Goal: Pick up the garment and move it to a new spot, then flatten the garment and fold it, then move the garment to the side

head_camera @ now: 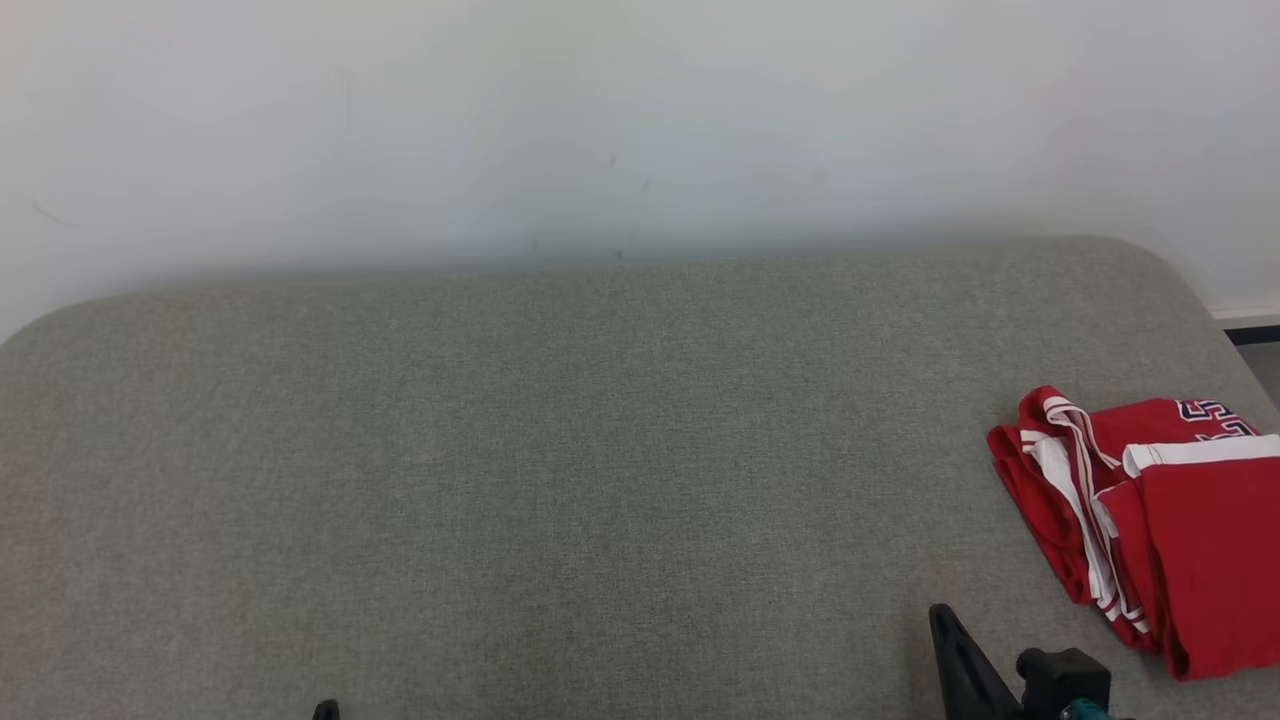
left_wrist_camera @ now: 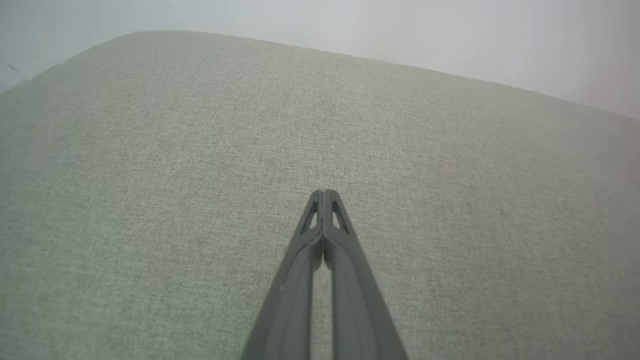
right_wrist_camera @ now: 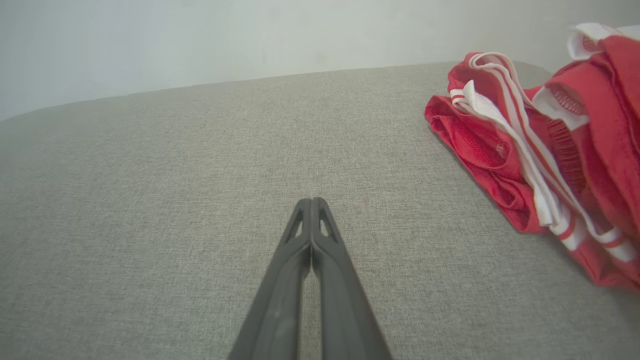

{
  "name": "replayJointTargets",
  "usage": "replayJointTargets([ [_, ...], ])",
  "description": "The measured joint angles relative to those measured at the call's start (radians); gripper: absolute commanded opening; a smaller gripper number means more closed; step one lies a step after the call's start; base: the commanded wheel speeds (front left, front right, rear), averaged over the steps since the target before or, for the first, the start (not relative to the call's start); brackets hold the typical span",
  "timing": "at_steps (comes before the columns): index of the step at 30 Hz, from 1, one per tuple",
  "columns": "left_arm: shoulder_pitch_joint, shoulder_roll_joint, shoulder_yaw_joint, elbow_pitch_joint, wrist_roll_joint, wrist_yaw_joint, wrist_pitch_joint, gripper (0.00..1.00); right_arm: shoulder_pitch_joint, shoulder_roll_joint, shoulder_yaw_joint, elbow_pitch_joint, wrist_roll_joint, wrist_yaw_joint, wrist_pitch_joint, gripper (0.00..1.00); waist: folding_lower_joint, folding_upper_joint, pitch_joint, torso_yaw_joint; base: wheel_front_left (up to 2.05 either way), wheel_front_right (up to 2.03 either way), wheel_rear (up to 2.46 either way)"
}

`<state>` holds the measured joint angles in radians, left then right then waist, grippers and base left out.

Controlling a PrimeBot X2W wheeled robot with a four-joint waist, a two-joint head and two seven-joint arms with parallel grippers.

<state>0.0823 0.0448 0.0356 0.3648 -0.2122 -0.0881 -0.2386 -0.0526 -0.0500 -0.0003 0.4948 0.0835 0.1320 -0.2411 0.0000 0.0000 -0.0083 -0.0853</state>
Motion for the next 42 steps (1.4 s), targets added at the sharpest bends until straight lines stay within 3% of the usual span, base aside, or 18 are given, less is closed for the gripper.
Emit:
replayJointTargets([
  [19, -0.028, 0.000, 0.013, -0.028, -0.346, -0.009, 0.082, 0.00, -0.005, 0.000, -0.023, -0.064, 0.375, 0.000, 0.081, 0.00, 0.0000, 0.0000, 0.002, 0.013, 0.00, 0.00, 0.00],
  [42, -0.082, 0.001, 0.034, -0.056, -0.678, -0.018, 0.170, 0.00, -0.016, 0.000, -0.051, -0.125, 0.745, 0.000, 0.169, 0.00, 0.0000, 0.0000, 0.004, 0.030, 0.00, 0.00, 0.00],
])
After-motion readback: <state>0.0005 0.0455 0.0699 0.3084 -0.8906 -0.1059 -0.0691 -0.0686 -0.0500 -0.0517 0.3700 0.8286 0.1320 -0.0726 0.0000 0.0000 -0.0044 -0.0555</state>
